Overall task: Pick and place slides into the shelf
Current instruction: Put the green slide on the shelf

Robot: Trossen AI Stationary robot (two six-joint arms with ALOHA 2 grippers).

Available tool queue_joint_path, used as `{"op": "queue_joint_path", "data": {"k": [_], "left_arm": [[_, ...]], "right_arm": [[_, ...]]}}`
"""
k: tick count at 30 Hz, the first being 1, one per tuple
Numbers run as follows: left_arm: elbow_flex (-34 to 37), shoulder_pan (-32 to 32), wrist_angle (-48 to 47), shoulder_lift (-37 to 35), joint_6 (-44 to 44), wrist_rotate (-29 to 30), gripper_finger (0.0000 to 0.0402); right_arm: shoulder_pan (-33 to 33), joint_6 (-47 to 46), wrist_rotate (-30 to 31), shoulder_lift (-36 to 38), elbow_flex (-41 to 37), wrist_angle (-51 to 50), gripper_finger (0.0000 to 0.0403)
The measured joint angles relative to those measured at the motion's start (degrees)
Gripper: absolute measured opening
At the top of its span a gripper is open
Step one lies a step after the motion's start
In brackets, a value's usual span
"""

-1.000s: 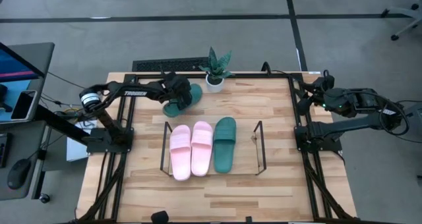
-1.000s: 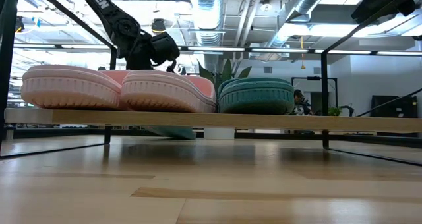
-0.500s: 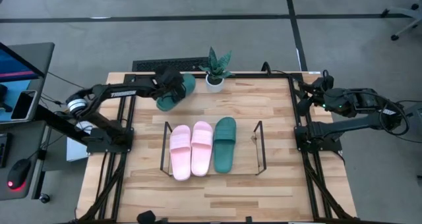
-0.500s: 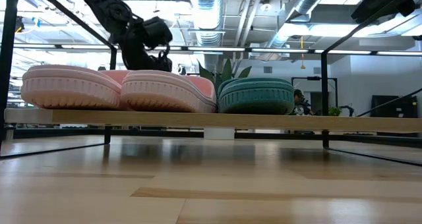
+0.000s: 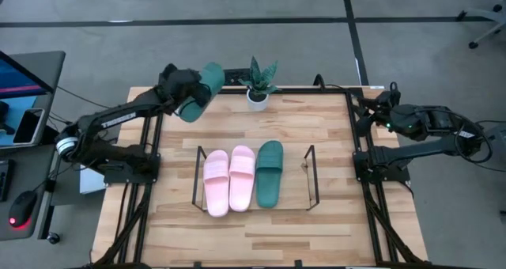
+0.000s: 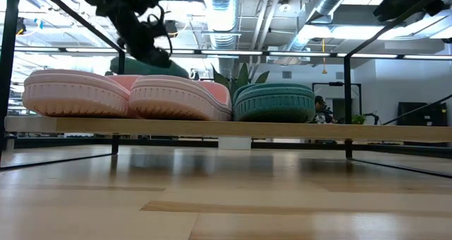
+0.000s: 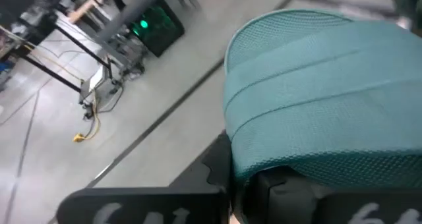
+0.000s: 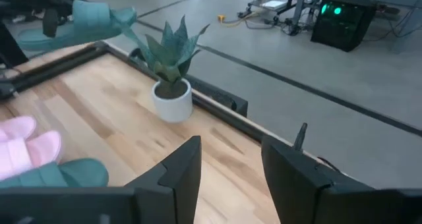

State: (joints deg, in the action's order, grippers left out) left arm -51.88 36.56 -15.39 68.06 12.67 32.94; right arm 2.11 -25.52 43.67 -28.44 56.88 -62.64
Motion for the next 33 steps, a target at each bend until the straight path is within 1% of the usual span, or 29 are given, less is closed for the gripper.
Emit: {"op": "queue_joint_path", "data": {"k": [5, 9, 12, 17, 21, 24, 27, 30, 33], "left_arm": [[-2.45, -0.04, 2.81, -2.99, -2.14, 0.46, 0.0], [-7.41, -1.51, 3.67, -3.28, -1.9, 0.55, 0.0], [-10.76, -3.88, 5.24, -3.29, -0.44, 0.56, 0.0], [-13.52, -8.15, 6.39, -3.29, 1.11, 0.97, 0.0], [-13.56, -11.89, 8.85, -2.99, 1.11, 1.24, 0.0], [-13.62, -15.16, 11.73, -1.64, 1.28, 1.19, 0.0], [-14.18, -18.86, 15.89, 1.14, 2.6, 0.53, 0.0], [-17.14, -21.53, 16.35, 5.18, 3.35, -1.7, 0.0], [-21.75, -23.48, 16.56, 10.01, 4.72, -4.44, 0.0]], "right_arm": [[0.0, 0.0, 1.49, 0.02, 0.0, 2.39, 0.0161], [0.0, 0.01, 1.59, 0.0, 0.0, 3.59, 0.0164], [0.0, 0.31, 1.6, 0.0, 0.0, 5.96, 0.0164], [0.0, 2.33, 1.67, 0.0, 0.0, 13.82, 0.0167], [0.0, 3.84, 1.67, 0.0, 0.0, 23.71, 0.0181], [0.0, 4.99, 1.65, 0.0, 0.0, 31.51, 0.0199], [0.0, 4.96, 1.48, 0.02, 0.02, 37.03, 0.0219], [0.0, 3.62, 0.8, -0.15, 1.01, 38.04, 0.0233], [0.0, 2.61, 0.75, -1.47, 2.34, 37.96, 0.0236]]}}
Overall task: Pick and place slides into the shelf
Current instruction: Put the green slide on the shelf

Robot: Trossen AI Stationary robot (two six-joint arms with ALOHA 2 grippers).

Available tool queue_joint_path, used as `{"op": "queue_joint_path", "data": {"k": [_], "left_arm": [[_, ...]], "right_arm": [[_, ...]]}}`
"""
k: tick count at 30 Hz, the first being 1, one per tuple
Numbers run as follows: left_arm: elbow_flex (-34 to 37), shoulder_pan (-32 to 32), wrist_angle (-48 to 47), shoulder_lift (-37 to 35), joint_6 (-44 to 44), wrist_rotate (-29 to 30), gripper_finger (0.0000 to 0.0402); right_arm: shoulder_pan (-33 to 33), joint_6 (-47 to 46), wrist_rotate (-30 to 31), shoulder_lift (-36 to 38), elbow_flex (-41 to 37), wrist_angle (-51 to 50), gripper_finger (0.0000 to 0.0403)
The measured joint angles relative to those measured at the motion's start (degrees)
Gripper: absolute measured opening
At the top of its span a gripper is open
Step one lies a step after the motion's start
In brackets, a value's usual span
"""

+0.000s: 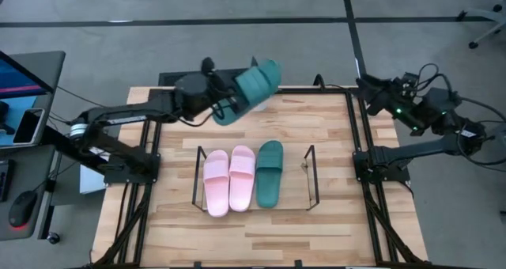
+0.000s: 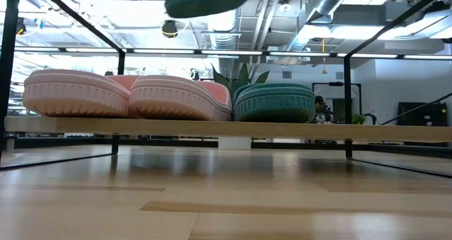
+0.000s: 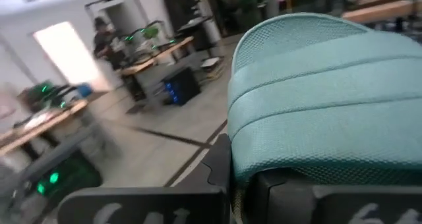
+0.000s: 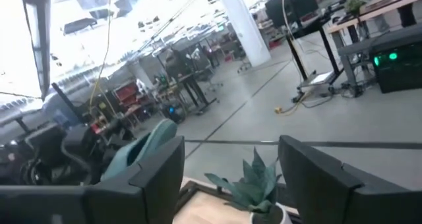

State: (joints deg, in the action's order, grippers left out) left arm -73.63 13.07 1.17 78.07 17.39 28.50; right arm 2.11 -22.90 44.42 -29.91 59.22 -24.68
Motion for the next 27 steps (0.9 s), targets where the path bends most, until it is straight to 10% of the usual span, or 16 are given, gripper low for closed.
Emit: {"op": "queue_joint_path", "data": {"k": [15, 27], "left_arm": [[-17.5, -4.46, -2.09, 15.02, 7.52, -8.27, 0.0], [-17.55, -4.47, -2.05, 15.01, 8.23, -10.44, 0.0]], "right_arm": [[-0.02, -10.09, -1.63, -10.52, 9.14, -8.15, 0.023], [-4.68, -30.48, -18.06, -15.77, 11.98, -9.35, 0.0246]]}}
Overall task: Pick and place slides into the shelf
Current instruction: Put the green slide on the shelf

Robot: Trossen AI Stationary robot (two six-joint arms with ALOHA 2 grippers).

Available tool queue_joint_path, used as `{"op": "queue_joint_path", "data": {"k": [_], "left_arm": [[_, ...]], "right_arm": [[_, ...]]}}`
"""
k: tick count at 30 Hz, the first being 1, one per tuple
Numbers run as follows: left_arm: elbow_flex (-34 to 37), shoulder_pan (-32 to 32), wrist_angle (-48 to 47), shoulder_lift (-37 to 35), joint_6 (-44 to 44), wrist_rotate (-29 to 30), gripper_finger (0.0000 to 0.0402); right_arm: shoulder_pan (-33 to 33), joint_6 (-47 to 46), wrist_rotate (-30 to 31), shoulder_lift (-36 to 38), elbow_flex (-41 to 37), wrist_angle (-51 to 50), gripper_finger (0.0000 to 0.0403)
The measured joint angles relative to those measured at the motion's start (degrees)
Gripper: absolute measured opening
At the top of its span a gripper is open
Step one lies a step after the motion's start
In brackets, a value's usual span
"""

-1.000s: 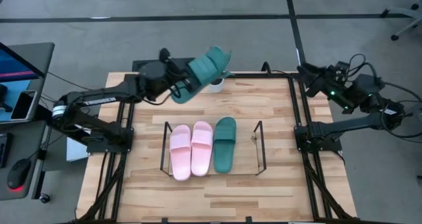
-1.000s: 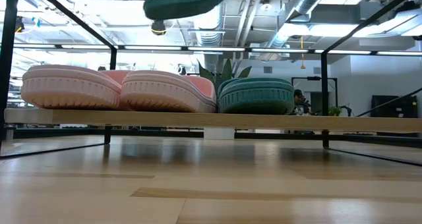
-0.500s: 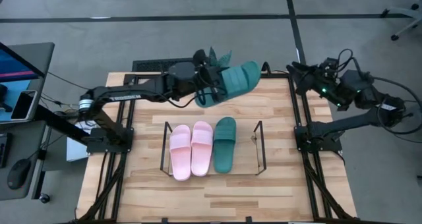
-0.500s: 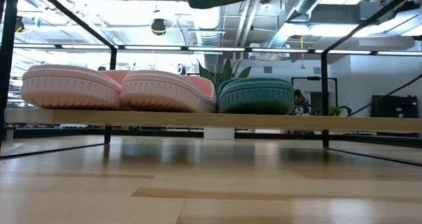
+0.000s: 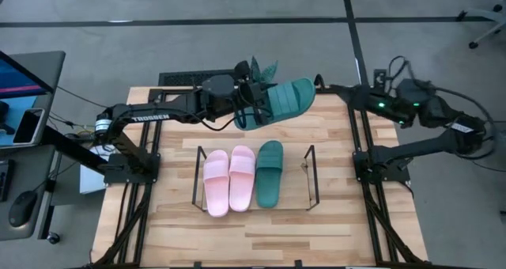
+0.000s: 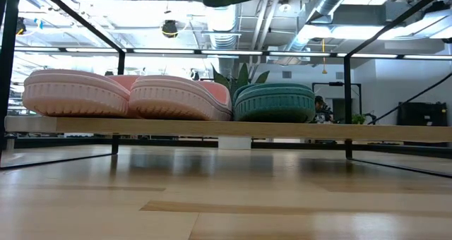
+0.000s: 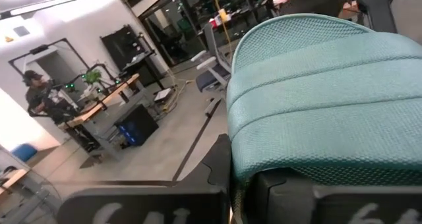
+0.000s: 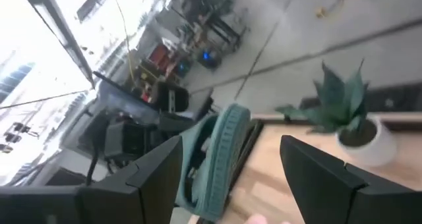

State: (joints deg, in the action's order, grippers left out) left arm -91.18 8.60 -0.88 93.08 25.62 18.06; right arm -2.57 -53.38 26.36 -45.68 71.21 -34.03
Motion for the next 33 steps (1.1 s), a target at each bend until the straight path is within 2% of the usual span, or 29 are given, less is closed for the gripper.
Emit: {"op": "queue_joint_path", "data": {"k": [12, 21, 25, 33], "left_arm": [[0.0, 0.02, -1.28, 0.0, 1.8, -0.34, 0.0], [0.0, 0.29, -1.98, -0.02, 2.72, -0.45, 0.0], [0.0, 0.86, -2.19, -0.02, 2.72, -0.54, 0.0], [0.0, 1.77, -2.19, -0.13, 2.72, -0.54, 0.0]], "right_arm": [[-11.59, -1.77, -18.62, -9.98, -0.01, 8.53, 0.0246], [-14.32, -0.77, -20.96, -11.29, -0.03, 9.23, 0.0242], [-14.69, -0.58, -20.86, -11.22, -0.03, 9.05, 0.0211], [-14.69, 0.76, -22.88, -11.22, -0.03, 8.38, 0.0109]]}}
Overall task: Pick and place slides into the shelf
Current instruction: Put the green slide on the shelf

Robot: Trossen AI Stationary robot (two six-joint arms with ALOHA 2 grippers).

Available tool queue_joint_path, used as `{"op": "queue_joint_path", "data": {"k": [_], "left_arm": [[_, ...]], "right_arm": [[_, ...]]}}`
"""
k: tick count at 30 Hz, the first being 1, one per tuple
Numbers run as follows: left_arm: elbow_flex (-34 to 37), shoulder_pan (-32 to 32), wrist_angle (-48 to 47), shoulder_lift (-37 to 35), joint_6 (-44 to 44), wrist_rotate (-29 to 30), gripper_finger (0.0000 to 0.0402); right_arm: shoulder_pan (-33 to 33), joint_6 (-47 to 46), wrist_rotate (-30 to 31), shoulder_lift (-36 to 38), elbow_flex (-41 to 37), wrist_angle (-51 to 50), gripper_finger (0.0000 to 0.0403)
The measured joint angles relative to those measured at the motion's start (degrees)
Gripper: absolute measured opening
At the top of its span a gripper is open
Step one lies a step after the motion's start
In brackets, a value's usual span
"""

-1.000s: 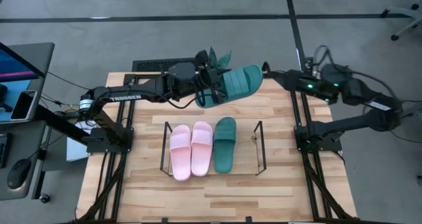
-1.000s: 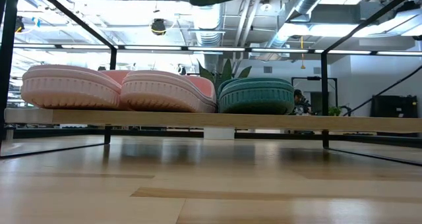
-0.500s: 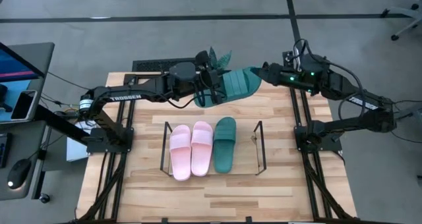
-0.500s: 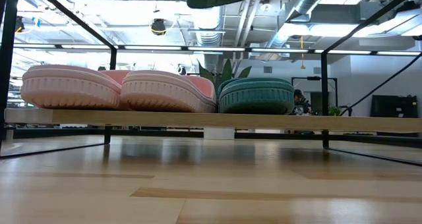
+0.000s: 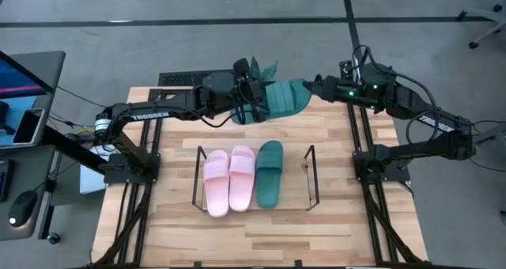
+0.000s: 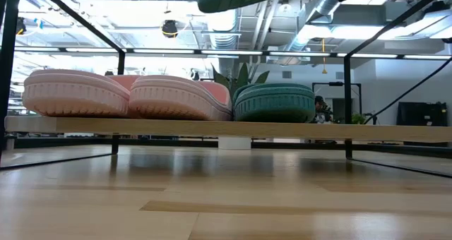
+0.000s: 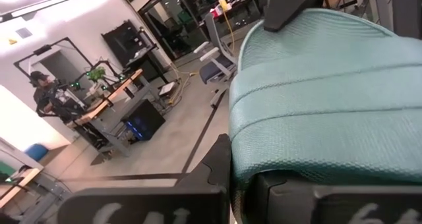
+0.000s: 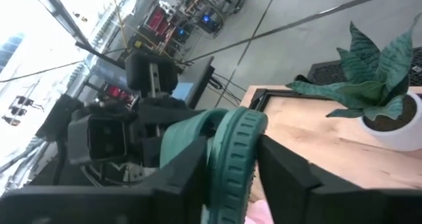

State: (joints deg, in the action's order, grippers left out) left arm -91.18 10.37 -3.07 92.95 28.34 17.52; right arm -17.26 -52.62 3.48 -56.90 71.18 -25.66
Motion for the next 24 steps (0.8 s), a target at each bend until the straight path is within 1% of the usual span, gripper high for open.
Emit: {"op": "queue_joint_path", "data": {"k": [7, 12, 15, 21, 24], "left_arm": [[0.02, 0.02, -0.02, -0.02, 0.66, 0.11, 0.0], [0.09, 0.0, 0.35, -0.01, 0.66, 0.09, 0.0001], [0.11, 0.0, 0.65, 0.02, 0.88, 0.04, 0.001], [0.11, -1.55, 0.67, -0.08, 3.39, 0.01, 0.0033], [0.11, -2.71, 0.79, -0.62, 6.1, 1.46, 0.0039]], "right_arm": [[0.0, 1.64, -0.38, 0.02, 0.0, -3.11, 0.0032], [-0.25, 2.49, -0.55, 0.02, 0.0, -4.73, 0.0032], [-1.19, 3.45, -0.66, 0.02, 0.0, -5.88, 0.0032], [-5.37, 7.1, -1.33, 1.65, 0.02, -10.7, 0.0032], [-7.88, 9.31, -0.42, 2.79, 0.01, -12.87, 0.0032]]}}
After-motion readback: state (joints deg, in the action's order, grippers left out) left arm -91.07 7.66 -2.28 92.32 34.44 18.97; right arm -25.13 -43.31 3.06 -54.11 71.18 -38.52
